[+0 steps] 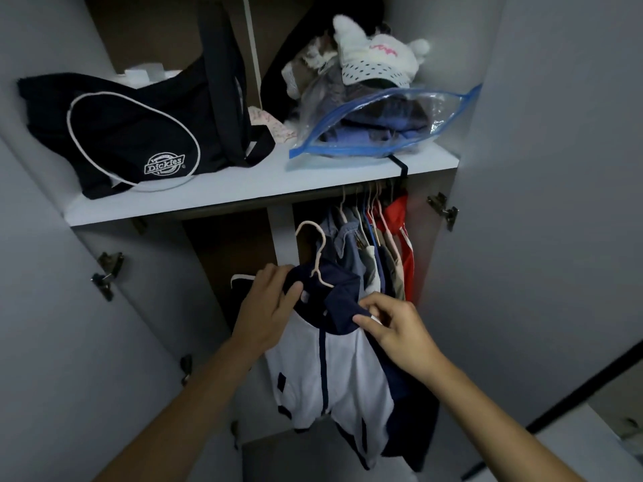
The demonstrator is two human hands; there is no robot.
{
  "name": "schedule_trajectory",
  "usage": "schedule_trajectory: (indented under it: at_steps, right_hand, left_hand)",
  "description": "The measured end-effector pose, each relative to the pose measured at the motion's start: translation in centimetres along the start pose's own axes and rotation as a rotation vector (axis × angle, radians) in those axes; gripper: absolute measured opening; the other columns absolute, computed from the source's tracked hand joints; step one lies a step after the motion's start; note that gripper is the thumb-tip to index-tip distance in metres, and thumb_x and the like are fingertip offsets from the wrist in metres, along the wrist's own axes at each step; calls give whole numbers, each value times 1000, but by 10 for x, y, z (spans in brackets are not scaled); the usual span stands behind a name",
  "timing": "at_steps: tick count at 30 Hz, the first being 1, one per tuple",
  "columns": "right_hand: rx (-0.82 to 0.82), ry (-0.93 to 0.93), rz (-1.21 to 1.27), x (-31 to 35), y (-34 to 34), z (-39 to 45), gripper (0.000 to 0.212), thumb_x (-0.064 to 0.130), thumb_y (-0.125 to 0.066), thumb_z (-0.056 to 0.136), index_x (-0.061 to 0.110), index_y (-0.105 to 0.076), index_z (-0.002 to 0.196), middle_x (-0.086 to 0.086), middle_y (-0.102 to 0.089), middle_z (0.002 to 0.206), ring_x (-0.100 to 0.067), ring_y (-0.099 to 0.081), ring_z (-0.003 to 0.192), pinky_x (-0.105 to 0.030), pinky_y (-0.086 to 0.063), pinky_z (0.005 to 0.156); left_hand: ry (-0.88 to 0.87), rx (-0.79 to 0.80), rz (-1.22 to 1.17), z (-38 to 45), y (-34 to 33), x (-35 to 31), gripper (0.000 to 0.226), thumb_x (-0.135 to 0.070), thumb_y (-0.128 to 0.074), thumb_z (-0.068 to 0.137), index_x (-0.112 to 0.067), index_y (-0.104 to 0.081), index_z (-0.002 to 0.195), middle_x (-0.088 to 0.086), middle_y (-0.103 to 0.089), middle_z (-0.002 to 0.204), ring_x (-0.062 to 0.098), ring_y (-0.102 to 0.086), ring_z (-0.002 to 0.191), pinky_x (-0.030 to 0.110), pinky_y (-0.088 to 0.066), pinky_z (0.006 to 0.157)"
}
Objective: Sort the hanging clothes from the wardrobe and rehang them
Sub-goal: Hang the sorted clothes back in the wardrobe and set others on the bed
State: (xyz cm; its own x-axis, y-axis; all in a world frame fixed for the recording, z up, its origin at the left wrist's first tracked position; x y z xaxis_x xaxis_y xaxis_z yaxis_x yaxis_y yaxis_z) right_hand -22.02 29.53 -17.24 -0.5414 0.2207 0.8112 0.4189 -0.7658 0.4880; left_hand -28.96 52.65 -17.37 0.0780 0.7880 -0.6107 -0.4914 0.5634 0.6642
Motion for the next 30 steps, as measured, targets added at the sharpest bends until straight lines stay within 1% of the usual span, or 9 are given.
schedule_trajectory:
  at_steps: [2,3,7,12,18,22,24,28,30]
  right_hand:
    - [-15,-22,18,-6,-2,1,5,20,-76,96,21,-71,97,10,-48,67,-4,-46,61,-23,-41,65]
    - [-19,-32,26,-8,-3,1,5,20,-76,96,21,-71,97,9,-49,67,-4,-47,61,-21,-41,64]
    - [-35,-69,53,-16,-10,6,8,18,-77,94,23,-71,95,9,-50,67,-4,-47,62,-19,-42,65]
    - [-89,-132,51,-36,-22,26,9,18,-77,94,23,-69,93,10,-49,65,-4,-46,60,-20,-41,63]
    - [5,-101,56,-54,-28,67,4,18,-67,102,21,-67,105,9,-47,71,-6,-47,67,-24,-42,70]
    - [29,-58,8,-67,-29,93,8,21,-67,102,27,-67,107,7,-47,75,-7,-46,69,-25,-42,70]
    - [3,-41,-22,-77,-33,105,12,22,-68,101,28,-67,111,11,-49,76,-6,-49,71,-27,-45,73]
    - [-130,-17,-111,-101,-44,131,16,21,-69,100,24,-70,116,14,-59,75,-5,-57,71,-16,-44,70]
    - [-183,-4,-150,-110,-49,143,21,23,-69,100,21,-70,121,11,-62,77,-6,-60,73,-19,-46,71]
  left_hand:
    - [35,24,9,3,-9,-1,57,-72,-35,100,-27,-54,130,-7,-48,116,16,-50,111,35,-43,93]
    - [49,21,30,5,-13,-1,57,-74,-38,97,-28,-54,127,-7,-47,114,15,-48,110,34,-42,92]
    - [86,-36,93,23,-29,5,48,-76,-43,93,-30,-51,106,-6,-41,101,14,-41,101,30,-36,83]
    - [192,-13,83,55,-50,30,47,-73,-46,94,-27,-50,90,-6,-41,97,14,-40,105,32,-37,76]
    - [166,22,72,112,-73,65,59,-84,-34,88,-30,-57,97,-6,-45,99,15,-43,112,35,-40,80]
    - [168,4,39,142,-87,91,63,-86,-32,84,-31,-59,96,-6,-46,96,17,-46,110,37,-42,85]
    - [160,-10,7,154,-93,105,62,-86,-34,84,-30,-59,96,-6,-46,95,18,-47,109,38,-43,87]
    - [126,-17,-49,181,-106,127,66,-84,-35,83,-24,-58,94,-3,-47,95,17,-46,106,33,-34,81]
    - [107,5,-58,198,-114,137,68,-83,-37,84,-20,-59,98,1,-50,101,18,-46,110,32,-32,82]
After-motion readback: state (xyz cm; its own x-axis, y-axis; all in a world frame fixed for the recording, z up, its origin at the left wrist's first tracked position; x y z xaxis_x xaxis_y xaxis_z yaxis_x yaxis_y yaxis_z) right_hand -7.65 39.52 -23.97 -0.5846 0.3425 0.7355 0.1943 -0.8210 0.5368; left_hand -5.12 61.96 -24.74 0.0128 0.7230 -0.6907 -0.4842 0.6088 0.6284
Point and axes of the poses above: each hand's wrist, its own z-axis towards the middle knuckle, its own y-axis out of the back of the hand, x = y × z, the point moved 8 cm from there along z, towards the middle knuckle
